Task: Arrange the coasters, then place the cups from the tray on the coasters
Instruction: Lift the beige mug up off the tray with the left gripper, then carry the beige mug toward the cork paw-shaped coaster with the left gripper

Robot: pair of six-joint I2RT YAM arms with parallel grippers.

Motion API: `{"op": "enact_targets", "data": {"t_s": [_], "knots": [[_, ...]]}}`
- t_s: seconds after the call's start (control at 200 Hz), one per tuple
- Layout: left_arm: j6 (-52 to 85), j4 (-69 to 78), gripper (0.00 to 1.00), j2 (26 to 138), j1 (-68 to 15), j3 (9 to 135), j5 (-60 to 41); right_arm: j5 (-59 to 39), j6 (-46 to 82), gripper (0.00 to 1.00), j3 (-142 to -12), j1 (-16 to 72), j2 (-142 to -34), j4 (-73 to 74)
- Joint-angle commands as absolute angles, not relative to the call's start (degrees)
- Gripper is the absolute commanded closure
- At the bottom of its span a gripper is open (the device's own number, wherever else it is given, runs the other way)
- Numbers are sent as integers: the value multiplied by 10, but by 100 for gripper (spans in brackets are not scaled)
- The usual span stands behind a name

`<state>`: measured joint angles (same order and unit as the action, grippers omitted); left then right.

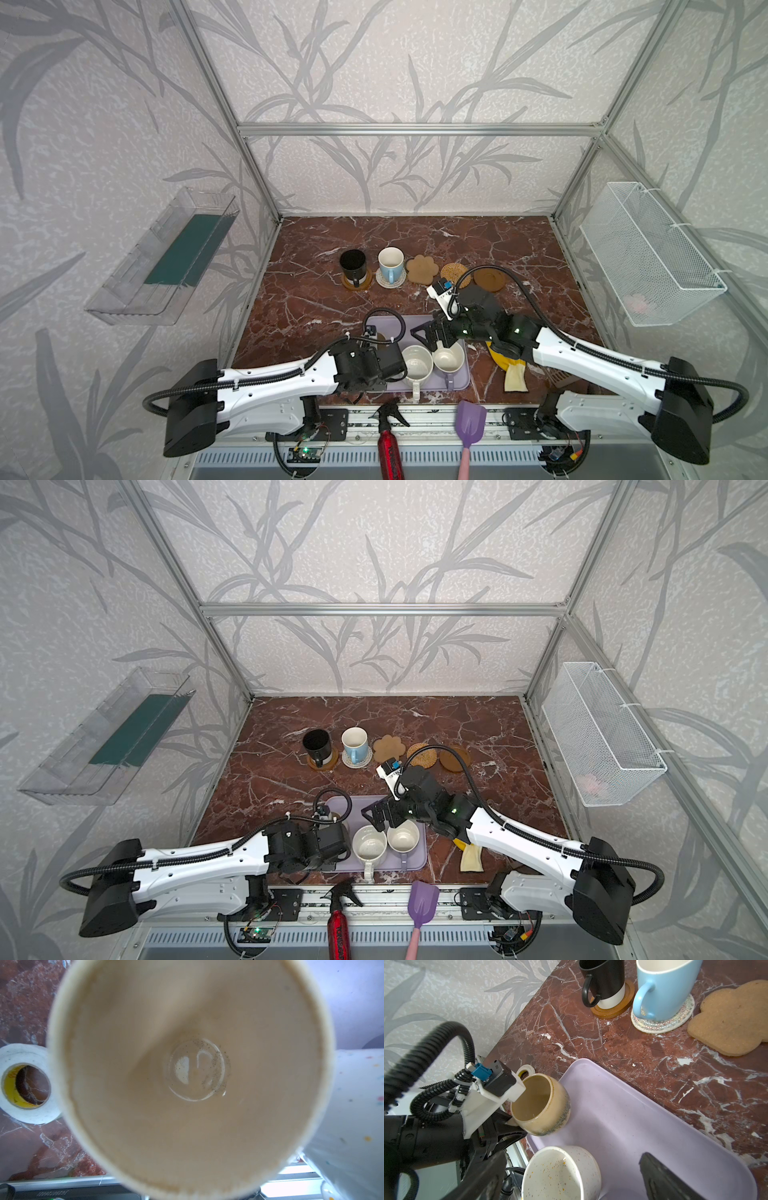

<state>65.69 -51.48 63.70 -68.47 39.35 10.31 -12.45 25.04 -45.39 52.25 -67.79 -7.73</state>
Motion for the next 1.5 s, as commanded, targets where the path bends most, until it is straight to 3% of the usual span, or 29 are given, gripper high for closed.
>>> {"op": "enact_targets", "data": {"t_s": [0.0, 0.66, 1.025, 1.495], "knots": [[645, -538, 100, 617, -681, 428, 155, -117, 254, 1, -447, 526, -670, -62], [580, -586, 100, 597, -626, 508, 186, -62, 253, 1, -436, 523, -640, -37], [501, -578, 100, 677, -605, 634, 201, -21, 264, 1, -435, 514, -619, -19], [397, -545, 100, 769, -542, 763, 170, -67, 260, 1, -473, 408, -624, -21]]}}
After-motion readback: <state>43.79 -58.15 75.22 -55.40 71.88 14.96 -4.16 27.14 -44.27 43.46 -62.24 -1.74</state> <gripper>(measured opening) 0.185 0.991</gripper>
